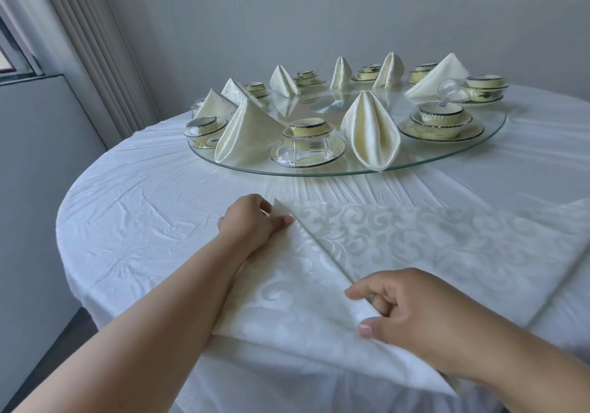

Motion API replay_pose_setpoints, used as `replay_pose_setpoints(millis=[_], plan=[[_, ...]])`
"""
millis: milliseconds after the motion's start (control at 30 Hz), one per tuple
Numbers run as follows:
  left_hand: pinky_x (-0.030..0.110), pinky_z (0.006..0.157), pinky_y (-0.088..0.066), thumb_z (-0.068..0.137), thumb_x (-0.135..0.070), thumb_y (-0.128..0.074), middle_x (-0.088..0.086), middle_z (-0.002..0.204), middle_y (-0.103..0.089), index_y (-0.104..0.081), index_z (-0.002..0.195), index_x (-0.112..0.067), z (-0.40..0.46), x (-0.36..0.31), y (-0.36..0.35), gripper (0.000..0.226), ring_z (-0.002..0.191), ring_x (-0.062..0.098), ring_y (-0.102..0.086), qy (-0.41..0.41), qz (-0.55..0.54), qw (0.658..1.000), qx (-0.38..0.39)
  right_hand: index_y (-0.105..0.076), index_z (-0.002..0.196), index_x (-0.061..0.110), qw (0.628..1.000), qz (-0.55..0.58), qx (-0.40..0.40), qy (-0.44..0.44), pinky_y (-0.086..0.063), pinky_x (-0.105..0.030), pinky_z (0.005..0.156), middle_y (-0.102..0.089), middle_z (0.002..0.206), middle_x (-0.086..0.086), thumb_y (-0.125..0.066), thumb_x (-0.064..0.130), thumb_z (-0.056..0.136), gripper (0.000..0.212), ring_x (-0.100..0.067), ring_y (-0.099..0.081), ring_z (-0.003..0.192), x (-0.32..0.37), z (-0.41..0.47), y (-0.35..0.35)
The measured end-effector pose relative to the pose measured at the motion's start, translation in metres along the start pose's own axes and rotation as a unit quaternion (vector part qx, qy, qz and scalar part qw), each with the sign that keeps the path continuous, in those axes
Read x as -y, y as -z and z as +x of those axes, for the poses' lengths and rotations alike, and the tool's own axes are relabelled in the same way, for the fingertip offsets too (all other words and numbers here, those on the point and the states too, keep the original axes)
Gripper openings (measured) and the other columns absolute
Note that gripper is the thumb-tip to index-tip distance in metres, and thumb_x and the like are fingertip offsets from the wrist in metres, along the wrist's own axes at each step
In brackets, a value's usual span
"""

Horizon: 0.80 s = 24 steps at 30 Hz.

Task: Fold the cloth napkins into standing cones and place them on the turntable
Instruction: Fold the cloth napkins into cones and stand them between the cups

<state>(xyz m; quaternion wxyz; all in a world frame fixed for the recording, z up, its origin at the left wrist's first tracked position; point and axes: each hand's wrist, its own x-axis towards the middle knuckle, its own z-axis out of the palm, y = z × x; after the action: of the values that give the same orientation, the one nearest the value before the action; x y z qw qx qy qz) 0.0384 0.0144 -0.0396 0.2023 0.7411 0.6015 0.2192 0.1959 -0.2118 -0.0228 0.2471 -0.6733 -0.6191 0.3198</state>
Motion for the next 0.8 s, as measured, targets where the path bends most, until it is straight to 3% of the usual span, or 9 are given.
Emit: replay_pose_setpoints(millis=[67, 167, 267, 333, 433, 533, 600, 667, 800], plan=[[0.045, 0.096, -0.044, 0.070, -0.054, -0.076, -0.012, 0.080, -0.052, -0.050, 0.102, -0.027, -0.003, 0.001, 0.000, 0.049, 0.099, 0.024, -0.059, -0.003, -0.001, 1.000, -0.003, -0.057, 0.121, 0.040, 0.997, -0.079, -0.004, -0.006, -0.036, -0.010, 0.059, -0.045, 0.065, 0.015, -0.065, 0.044, 0.085, 0.037, 0.004, -0.045, 0.058, 0.007, -0.003, 0.002], [0.047, 0.098, -0.042, 0.072, -0.055, -0.074, -0.009, 0.087, -0.054, -0.048, 0.115, -0.027, -0.005, -0.001, 0.001, 0.058, 0.103, 0.024, -0.059, -0.001, 0.002, 1.000, 0.002, -0.039, 0.134, 0.043, 0.944, -0.306, -0.085, 0.086, -0.029, -0.012, 0.080, -0.041, 0.104, 0.020, -0.030, 0.075, 0.082, 0.063, 0.004, -0.037, 0.103, 0.014, -0.006, 0.005], [0.046, 0.100, -0.040, 0.073, -0.055, -0.073, -0.006, 0.093, -0.056, -0.047, 0.118, -0.024, -0.005, -0.001, -0.001, 0.060, 0.106, 0.025, -0.058, -0.006, 0.019, 1.000, -0.011, 0.004, 0.149, 0.043, 0.925, -0.328, 0.001, 0.190, 0.006, -0.023, 0.115, 0.003, 0.155, 0.018, 0.000, 0.080, 0.074, 0.084, -0.002, 0.015, 0.141, 0.022, -0.003, 0.001], [0.045, 0.100, -0.040, 0.074, -0.056, -0.073, -0.004, 0.098, -0.058, -0.046, 0.121, -0.022, -0.005, -0.001, -0.001, 0.064, 0.107, 0.026, -0.057, -0.003, 0.019, 1.000, 0.001, 0.018, 0.147, 0.042, 0.912, -0.335, 0.105, 0.213, 0.019, -0.030, 0.115, 0.028, 0.154, 0.018, -0.002, 0.079, 0.080, 0.079, 0.003, 0.036, 0.134, 0.021, 0.002, -0.009], [0.045, 0.102, -0.039, 0.077, -0.053, -0.070, 0.010, 0.125, -0.053, -0.035, 0.136, -0.018, -0.009, -0.010, 0.013, 0.077, 0.119, 0.032, -0.048, -0.013, 0.064, 0.998, 0.013, 0.020, 0.146, 0.040, 0.894, -0.367, 0.148, 0.211, 0.020, -0.035, 0.115, 0.032, 0.153, 0.015, -0.003, 0.077, 0.075, 0.084, 0.001, 0.039, 0.133, 0.013, 0.005, -0.020], [0.044, 0.103, -0.034, 0.092, -0.041, -0.056, 0.010, 0.138, -0.043, -0.037, 0.141, -0.018, -0.038, -0.027, 0.028, 0.057, 0.128, 0.032, -0.037, -0.181, 0.135, 0.967, -0.115, 0.018, 0.148, 0.038, 0.891, -0.376, 0.143, 0.211, 0.020, -0.035, 0.115, 0.029, 0.154, 0.013, -0.001, 0.076, 0.073, 0.086, -0.001, 0.035, 0.136, 0.010, 0.006, -0.020], [0.039, 0.108, -0.031, 0.096, -0.046, -0.038, 0.003, 0.143, -0.044, -0.043, 0.139, -0.019, -0.063, -0.029, 0.021, 0.051, 0.133, 0.024, -0.036, -0.252, 0.110, 0.959, -0.062, 0.017, 0.148, 0.038, 0.892, -0.373, 0.142, 0.211, 0.019, -0.035, 0.116, 0.027, 0.155, 0.012, -0.001, 0.076, 0.072, 0.087, -0.002, 0.033, 0.137, 0.011, 0.006, -0.020], [0.037, 0.116, -0.020, 0.094, -0.054, -0.017, -0.003, 0.154, -0.031, -0.032, 0.147, -0.022, -0.082, -0.017, 0.004, 0.064, 0.143, 0.014, -0.023, -0.234, 0.156, 0.958, 0.056, 0.019, 0.147, 0.037, 0.892, -0.373, 0.143, 0.211, 0.018, -0.037, 0.116, 0.028, 0.155, 0.011, -0.001, 0.077, 0.073, 0.086, -0.003, 0.034, 0.137, 0.012, 0.006, -0.022], [0.038, 0.119, -0.003, 0.098, -0.055, -0.018, -0.008, 0.161, -0.002, -0.005, 0.153, -0.030, -0.077, -0.003, -0.010, 0.062, 0.147, 0.009, 0.000, -0.169, 0.239, 0.950, 0.112, 0.011, 0.150, 0.034, 0.890, -0.383, 0.122, 0.216, 0.016, -0.034, 0.117, 0.021, 0.158, 0.004, -0.002, 0.078, 0.076, 0.088, -0.008, 0.028, 0.141, 0.010, 0.000, -0.022]])
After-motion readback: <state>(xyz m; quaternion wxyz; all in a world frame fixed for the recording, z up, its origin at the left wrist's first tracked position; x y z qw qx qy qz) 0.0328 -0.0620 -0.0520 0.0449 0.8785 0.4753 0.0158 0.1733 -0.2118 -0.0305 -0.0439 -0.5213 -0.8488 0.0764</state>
